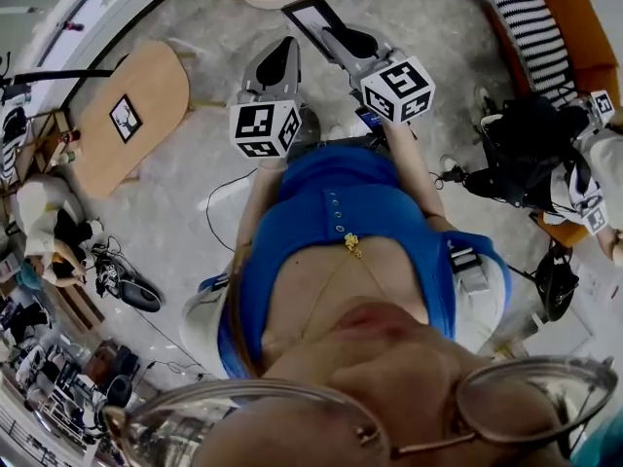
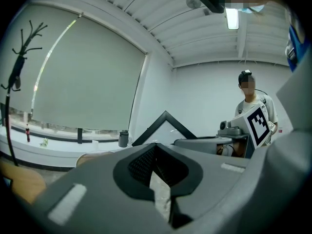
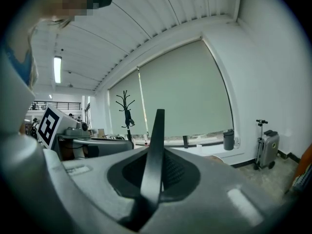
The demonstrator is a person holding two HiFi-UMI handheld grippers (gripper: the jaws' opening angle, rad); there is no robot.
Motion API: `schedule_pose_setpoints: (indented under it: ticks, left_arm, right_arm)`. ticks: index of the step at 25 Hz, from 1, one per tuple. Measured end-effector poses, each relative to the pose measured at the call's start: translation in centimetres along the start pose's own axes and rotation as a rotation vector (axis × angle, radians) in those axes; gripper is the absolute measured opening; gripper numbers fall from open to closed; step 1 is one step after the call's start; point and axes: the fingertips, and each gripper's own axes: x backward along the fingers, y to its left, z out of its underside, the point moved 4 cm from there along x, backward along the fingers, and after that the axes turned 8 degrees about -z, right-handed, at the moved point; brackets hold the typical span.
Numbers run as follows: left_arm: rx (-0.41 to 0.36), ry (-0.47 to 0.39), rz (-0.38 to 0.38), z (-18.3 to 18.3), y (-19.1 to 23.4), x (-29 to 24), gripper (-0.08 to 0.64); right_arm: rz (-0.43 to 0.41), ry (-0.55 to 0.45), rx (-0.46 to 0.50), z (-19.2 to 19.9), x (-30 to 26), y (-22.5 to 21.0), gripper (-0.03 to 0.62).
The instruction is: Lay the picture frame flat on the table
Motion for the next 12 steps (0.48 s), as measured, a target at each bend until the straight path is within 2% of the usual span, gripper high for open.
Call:
schedule_pose_setpoints:
  ticks: [6,12]
  left_arm:
    - [0.003,-0.003,0.054,-1.5,4.0,-4.3,0.002]
    - [-0.013,0.012,0.070,-3.3,8.4,-7.4,0.002]
  right_arm:
    - [0.052,-0.016,0.024,-1.8,-4.6,-2.7,0.023]
    - [0.081,-0.027,0.040,-3.6,-9.0,-4.3,0.023]
